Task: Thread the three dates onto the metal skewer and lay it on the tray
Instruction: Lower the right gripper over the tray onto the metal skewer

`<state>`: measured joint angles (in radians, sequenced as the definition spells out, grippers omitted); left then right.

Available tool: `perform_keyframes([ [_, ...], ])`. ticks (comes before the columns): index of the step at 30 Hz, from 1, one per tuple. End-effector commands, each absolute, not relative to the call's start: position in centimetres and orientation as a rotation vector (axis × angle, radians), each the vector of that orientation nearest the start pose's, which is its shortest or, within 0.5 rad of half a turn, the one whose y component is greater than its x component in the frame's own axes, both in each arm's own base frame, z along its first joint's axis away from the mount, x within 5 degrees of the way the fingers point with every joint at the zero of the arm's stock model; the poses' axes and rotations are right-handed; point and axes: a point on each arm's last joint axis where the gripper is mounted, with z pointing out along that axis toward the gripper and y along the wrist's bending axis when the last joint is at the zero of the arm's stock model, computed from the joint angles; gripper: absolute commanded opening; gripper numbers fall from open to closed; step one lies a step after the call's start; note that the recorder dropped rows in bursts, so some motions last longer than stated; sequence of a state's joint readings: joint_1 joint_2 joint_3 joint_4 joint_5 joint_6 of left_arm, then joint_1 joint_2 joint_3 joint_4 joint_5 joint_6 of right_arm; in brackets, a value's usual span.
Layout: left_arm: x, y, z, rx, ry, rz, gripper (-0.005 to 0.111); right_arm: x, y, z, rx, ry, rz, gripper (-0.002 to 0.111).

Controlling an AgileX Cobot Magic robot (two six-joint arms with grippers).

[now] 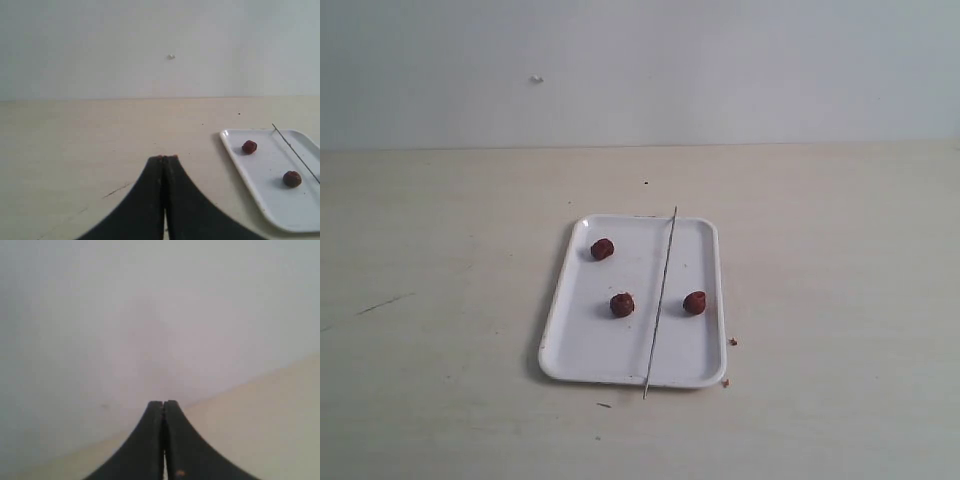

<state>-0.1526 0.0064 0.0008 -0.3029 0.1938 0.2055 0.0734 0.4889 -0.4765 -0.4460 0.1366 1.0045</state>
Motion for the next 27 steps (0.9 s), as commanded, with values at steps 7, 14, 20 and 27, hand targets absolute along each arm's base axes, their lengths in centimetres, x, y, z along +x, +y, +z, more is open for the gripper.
perform_keyframes([
  [7, 5.4, -1.4, 19.6, 0.093, 1.675, -0.230, 0.000, 25.7, -0.5, 40.8, 0.074, 2.144, -0.224, 0.000],
  [14, 5.4, -1.4, 19.6, 0.094, 1.676, -0.230, 0.000, 34.9, 2.3, 33.7, 0.039, 2.788, 0.013, 0.000],
  [20, 5.4, -1.4, 19.6, 0.094, 1.676, -0.230, 0.000, 37.7, 10.7, 27.1, 0.150, 2.924, 0.287, 0.000],
  [27, 5.4, -1.4, 19.6, 0.094, 1.676, -0.230, 0.000, 37.2, 17.9, 25.6, 0.433, 2.749, 0.222, 0.001],
])
